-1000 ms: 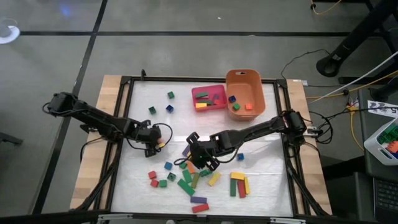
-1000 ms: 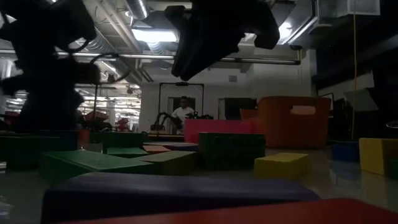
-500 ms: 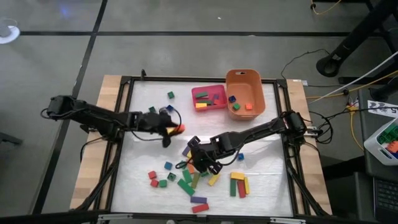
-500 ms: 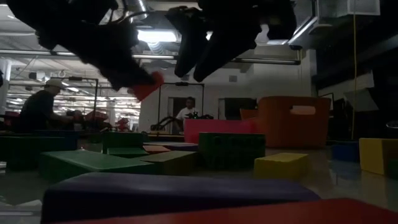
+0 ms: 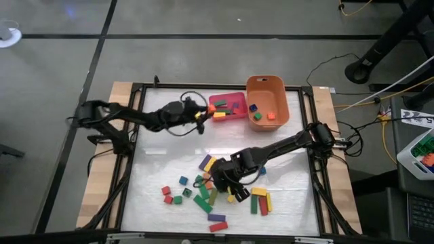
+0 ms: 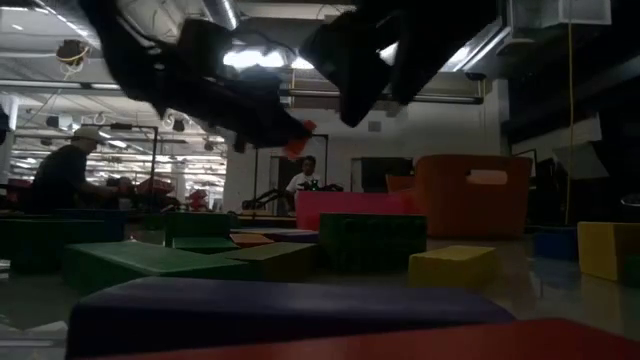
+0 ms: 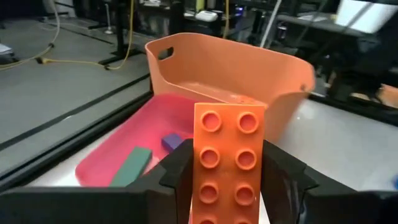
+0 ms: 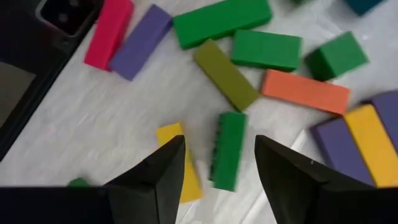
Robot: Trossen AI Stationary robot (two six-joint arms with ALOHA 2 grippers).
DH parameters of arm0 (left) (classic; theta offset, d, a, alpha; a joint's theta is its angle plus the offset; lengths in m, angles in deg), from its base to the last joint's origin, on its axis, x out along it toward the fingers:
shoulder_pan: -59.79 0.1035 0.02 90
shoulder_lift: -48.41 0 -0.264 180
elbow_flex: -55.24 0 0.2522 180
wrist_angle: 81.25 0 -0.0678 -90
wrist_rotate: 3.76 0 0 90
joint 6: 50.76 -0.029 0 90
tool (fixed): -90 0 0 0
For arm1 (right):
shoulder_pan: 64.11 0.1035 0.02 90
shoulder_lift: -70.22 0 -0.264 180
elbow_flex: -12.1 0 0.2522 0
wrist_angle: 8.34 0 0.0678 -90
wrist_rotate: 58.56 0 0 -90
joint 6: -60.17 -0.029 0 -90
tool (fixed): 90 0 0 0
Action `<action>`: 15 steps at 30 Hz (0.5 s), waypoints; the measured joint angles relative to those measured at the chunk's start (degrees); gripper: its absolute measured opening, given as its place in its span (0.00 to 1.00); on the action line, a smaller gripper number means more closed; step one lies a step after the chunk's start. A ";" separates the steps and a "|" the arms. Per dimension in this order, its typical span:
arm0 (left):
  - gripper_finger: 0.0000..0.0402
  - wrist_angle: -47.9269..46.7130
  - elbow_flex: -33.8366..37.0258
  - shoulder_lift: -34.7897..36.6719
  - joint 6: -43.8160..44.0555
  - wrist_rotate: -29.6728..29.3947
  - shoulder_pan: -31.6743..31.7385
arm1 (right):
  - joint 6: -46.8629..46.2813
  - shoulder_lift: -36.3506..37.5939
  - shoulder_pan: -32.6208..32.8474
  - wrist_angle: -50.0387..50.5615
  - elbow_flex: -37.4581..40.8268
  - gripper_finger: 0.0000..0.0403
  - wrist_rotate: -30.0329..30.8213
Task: Sort blocks by size
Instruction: Put the large orange game piece into the pink bin, then put the large green game piece into the pink bin
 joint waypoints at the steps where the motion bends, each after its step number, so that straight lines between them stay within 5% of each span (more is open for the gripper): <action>1: 0.32 -0.02 -1.79 -1.93 -0.02 0.08 0.60 | 0.00 0.00 0.48 -0.02 0.00 0.48 0.35; 8: 0.39 -0.40 -11.88 -13.40 -1.86 0.14 3.73 | 0.00 0.00 4.05 -0.40 0.02 0.48 7.33; 15: 0.49 -5.79 -17.53 -16.78 -0.56 0.15 5.76 | 0.02 -0.02 6.64 -1.26 0.35 0.48 11.58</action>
